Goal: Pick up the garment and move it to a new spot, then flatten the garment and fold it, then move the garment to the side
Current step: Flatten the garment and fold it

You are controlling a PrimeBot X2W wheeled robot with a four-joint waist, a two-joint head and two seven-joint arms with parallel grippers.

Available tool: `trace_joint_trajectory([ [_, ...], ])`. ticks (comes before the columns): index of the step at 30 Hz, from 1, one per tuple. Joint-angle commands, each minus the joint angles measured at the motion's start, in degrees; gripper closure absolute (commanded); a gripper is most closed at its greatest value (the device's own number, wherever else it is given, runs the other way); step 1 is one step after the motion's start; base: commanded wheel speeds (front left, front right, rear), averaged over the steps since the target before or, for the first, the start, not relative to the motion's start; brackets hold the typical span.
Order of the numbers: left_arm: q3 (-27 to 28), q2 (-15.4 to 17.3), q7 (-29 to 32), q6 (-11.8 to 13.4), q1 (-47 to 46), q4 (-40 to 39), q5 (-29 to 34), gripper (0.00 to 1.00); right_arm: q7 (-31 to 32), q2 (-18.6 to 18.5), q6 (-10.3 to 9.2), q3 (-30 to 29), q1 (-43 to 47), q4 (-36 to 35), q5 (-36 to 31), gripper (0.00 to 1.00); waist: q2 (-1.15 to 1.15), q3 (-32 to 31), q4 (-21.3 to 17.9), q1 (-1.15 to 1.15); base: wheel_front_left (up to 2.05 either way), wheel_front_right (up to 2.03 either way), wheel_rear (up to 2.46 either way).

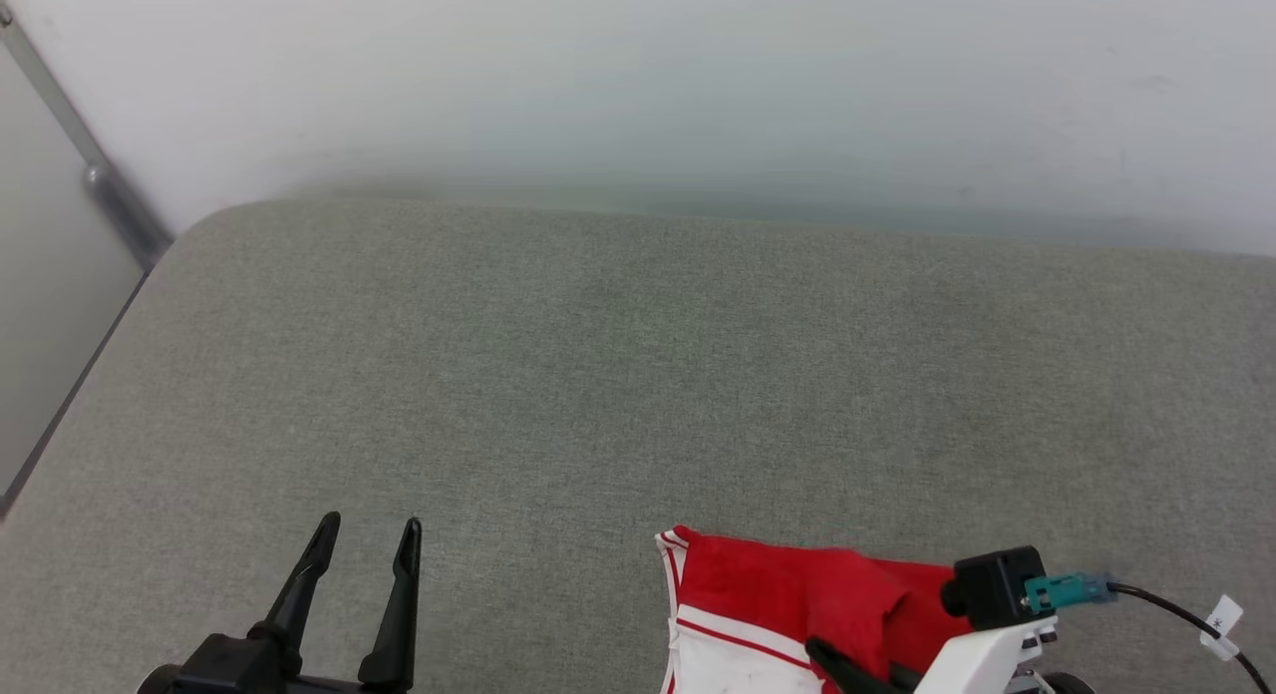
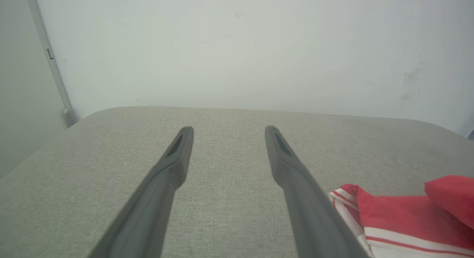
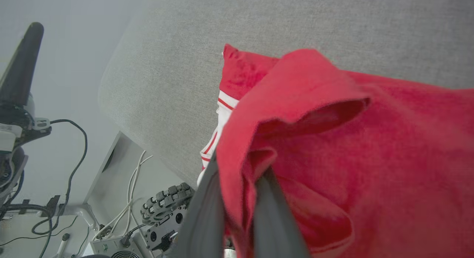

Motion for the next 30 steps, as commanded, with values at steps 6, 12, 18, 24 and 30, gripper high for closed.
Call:
trace_joint_trajectory([
  [6,-0.28,0.80,-0.14,-0.09,-0.56,0.25,-0.36,0.00,-6.16,0.30,-0.02,3.54,-4.74,8.11,3.00,1.00,0.00,0.34,1.29,0.00,0.00,0.00,0.00],
  [12,-0.46,1.01,-0.14,-0.09,-0.77,0.58,-0.58,0.00,-8.99,0.31,-0.02,7.89,-7.06,12.52,3.79,0.00,0.00,0.39,1.65,0.00,0.00,0.00,0.00],
  [18,-0.10,0.30,-0.14,-0.09,-0.89,0.41,-2.50,0.00,-9.15,0.27,-0.02,12.41,-8.81,12.06,5.60,0.00,0.00,-0.06,1.22,0.00,0.00,0.00,0.00],
  [24,-0.07,0.45,-0.14,-0.09,-0.60,0.16,-2.73,0.00,-10.39,0.28,-0.02,10.12,-12.05,11.18,0.17,0.00,0.00,-0.52,-0.07,0.00,0.00,0.00,0.00],
  [30,0.17,0.34,-0.14,-0.09,-0.98,-0.21,-2.58,0.00,-15.60,-3.33,-0.03,6.92,-17.07,9.84,-11.13,0.00,0.00,-0.30,-1.96,0.00,0.00,0.00,0.00],
])
